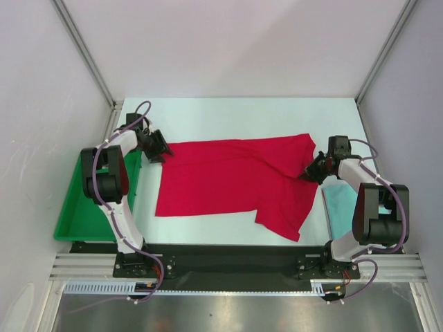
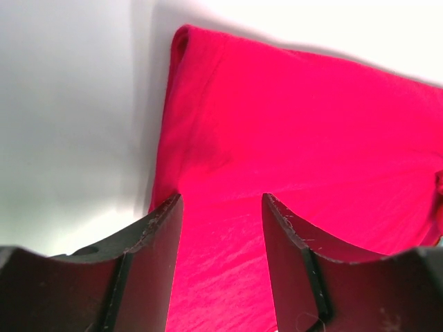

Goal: Fold and stack the t-shirts
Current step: Fold the tshirt

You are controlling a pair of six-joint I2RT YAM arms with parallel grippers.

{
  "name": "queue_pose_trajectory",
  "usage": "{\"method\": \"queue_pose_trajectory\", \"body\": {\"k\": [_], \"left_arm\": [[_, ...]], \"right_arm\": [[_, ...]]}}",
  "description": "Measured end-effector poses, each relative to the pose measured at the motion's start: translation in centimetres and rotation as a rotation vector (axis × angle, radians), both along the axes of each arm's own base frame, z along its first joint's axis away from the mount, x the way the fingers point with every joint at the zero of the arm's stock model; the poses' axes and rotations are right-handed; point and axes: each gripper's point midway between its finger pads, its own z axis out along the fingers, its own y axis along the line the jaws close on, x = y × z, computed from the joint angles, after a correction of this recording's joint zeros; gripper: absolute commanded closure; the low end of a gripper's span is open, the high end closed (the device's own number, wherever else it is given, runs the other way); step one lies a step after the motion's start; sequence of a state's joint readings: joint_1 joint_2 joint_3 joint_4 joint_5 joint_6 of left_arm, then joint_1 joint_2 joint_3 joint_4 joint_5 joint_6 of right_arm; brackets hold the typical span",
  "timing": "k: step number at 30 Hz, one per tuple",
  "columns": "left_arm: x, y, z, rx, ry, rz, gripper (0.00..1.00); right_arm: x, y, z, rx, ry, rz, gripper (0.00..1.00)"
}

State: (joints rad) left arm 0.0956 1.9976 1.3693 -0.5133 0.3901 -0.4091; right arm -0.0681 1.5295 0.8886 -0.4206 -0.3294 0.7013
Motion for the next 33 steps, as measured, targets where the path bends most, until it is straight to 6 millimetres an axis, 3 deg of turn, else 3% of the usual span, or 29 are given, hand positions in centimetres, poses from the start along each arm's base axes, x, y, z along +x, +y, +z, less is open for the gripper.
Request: {"method": "queue_pose_trajectory", "body": {"k": [13,18,22,24,26,30,33], "left_arm": [[-0.6,0.5,-0.2,0.021,0.019,0.003,0.43],[-0.8,0.5,-0.2,0.02,0.021,0.004,0.44],[-1.2,0.4,0.0,0.02,0.019,0.004,0.45],[-1.6,0.4,0.1,0.021,0.017,0.006,0.45],[-2.2,0.3,0.3,0.021,0.017,0.006,0.45],[-2.6,0.3,0.9,0.022,0.005,0.007,0.46],[-2.5,0.3,0.9,0.023,-0.001,0.008,0.46]], "right_arm": [[0.3,-0.4,-1.8,-0.029,0.02,0.031,0.99],[2.4,-1.5,-1.0,-0.102,-0.022,0.076,0.82],[4.6,-3.0,-0.5,-0.25,-0.026,0.154,0.61],[5.1,-2.6,0.5,-0.325,-0.044,0.206,0.57],[5.7,-0.8,1.8,-0.376,-0.085,0.278,0.54],[5.4,4.8,3.1,-0.377,-0.162,0.426,0.56],[4.9,9.7,2.8,-0.322,-0.189,0.538,0.78]]}}
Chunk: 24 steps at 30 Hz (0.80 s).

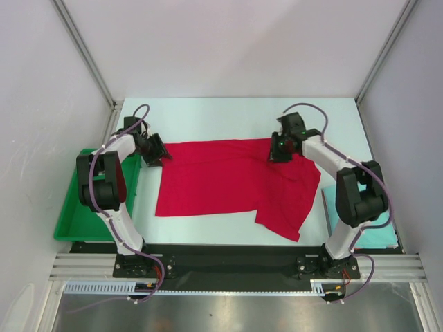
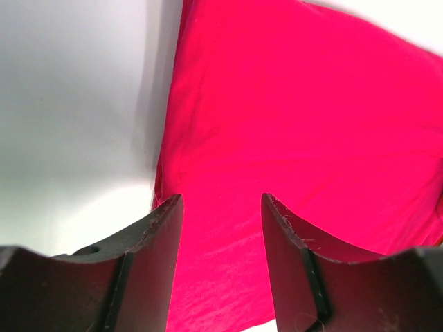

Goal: Fold and stack the t-shirts
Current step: Fold the tshirt

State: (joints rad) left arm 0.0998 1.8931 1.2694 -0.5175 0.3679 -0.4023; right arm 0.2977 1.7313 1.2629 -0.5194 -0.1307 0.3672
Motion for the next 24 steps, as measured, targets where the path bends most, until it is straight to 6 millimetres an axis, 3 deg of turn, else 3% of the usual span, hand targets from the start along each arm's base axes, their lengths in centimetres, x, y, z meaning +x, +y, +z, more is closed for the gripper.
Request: {"method": "queue_pose_trajectory", "body": {"k": [1,3,10,14,24], "left_arm": [[0.0,0.0,0.0,0.0,0.0,0.0,0.47],[0.0,0.0,0.0,0.001,-0.001,0.001,0.47],[0.3,0.1,0.1,0.001,-0.003,0.008,0.48],[0.4,0.1,0.1,0.0,-0.007,0.009,0.48],[0.5,0.1,0.1,-0.003,-0.009,0.007,0.48]], "right_arm": [[0.1,1.0,-0.1,0.012,0.001,0.021,0.97],[0.5,2.9,-0.7,0.045,0.007,0.054,1.0],[0.5,3.7,-4.2,0.031,0.074,0.068,0.81],[0.5,3.5,-5.7,0.012,0.102,0.062,0.79],[3.7,1.8,-6.2,-0.023,0.073,-0.005,0.74]]}}
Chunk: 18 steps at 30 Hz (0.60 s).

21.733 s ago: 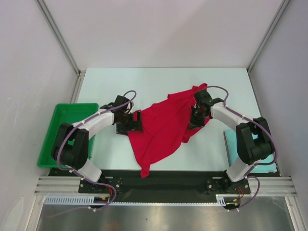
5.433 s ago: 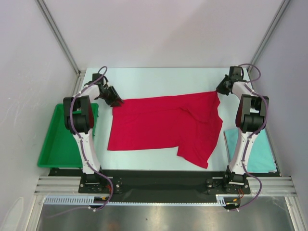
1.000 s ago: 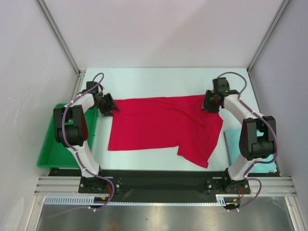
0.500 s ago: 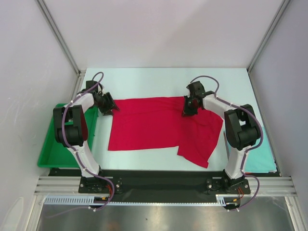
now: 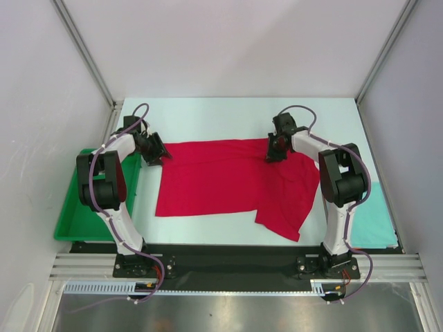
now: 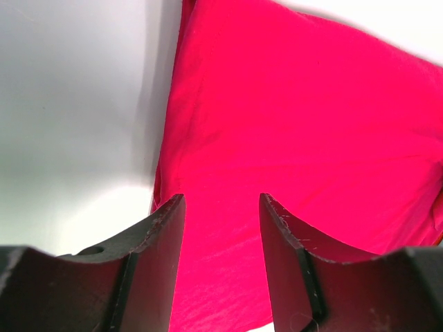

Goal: Fold and stack the t-shirts
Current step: Fold the tshirt

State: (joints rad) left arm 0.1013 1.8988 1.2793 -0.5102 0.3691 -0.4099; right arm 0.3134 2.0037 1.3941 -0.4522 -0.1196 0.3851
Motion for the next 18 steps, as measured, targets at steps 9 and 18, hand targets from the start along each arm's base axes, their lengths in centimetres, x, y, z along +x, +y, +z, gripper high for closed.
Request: {"method": "queue_pose_trajectory", "body": {"k": [9,18], "left_arm": [[0.0,0.0,0.0,0.0,0.0,0.001,0.48],[0.0,0.1,0.0,0.0,0.0,0.004,0.48]], "right_arm": [[3.1,-0.7,0.0,-0.047,-0.034,-0.006,0.63],[4.5,-1.3,0.2,-0.117,-0.052,0.023,0.58]]}}
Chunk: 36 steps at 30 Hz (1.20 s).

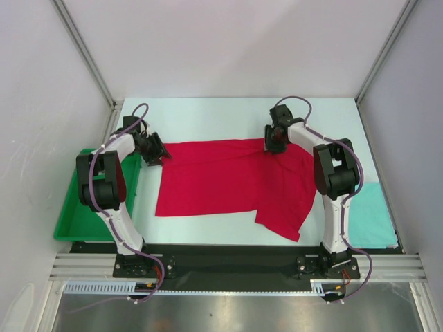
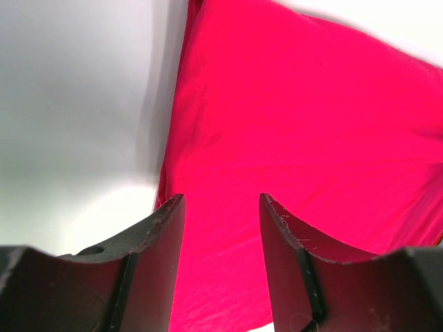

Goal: Fold and stack the t-shirts
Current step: Fold the tshirt

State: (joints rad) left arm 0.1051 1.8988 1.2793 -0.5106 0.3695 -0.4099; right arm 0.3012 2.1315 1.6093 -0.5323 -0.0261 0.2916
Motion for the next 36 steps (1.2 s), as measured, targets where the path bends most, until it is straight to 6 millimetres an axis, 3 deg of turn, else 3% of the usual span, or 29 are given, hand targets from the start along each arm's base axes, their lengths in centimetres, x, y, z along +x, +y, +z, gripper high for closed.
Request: {"method": "queue_pose_trajectory", "body": {"k": [8,17,20,24,26,30,36], "left_arm": [[0.0,0.0,0.0,0.0,0.0,0.0,0.48],[0.0,0.1,0.0,0.0,0.0,0.001,0.48],[0.0,0.2,0.0,-0.001,0.001,0.004,0.48],[0.0,0.3,0.0,-0.001,0.0,0.006,0.48],[0.0,0.3,0.0,-0.001,0.0,0.007,0.48],[0.0,0.4,0.0,-0.001,0.0,0.009,0.48],[0.0,0.4,0.0,-0.001,0.0,0.009,0.48]], "right_arm": [[-0.3,-0.7,-0.3,-0.047,0.002,0.007,0.66],[-0.3,-0.9,-0.4,-0.093,-0.007,0.022,0.65],[-0.4,-1.1,-0.4,-0.12,-0.014,0.032,0.74],[-0.4,-1.4,-0.5,-0.148,-0.015,0.04,0.98],[-0.5,-1.4,-0.5,-0.153,-0.013,0.043,1.0],[-1.7,-1.2,-0.2,-0.155,0.02,0.056,1.0],[-5.1,0.0,0.7,-0.088,0.142,0.092,1.0]]}}
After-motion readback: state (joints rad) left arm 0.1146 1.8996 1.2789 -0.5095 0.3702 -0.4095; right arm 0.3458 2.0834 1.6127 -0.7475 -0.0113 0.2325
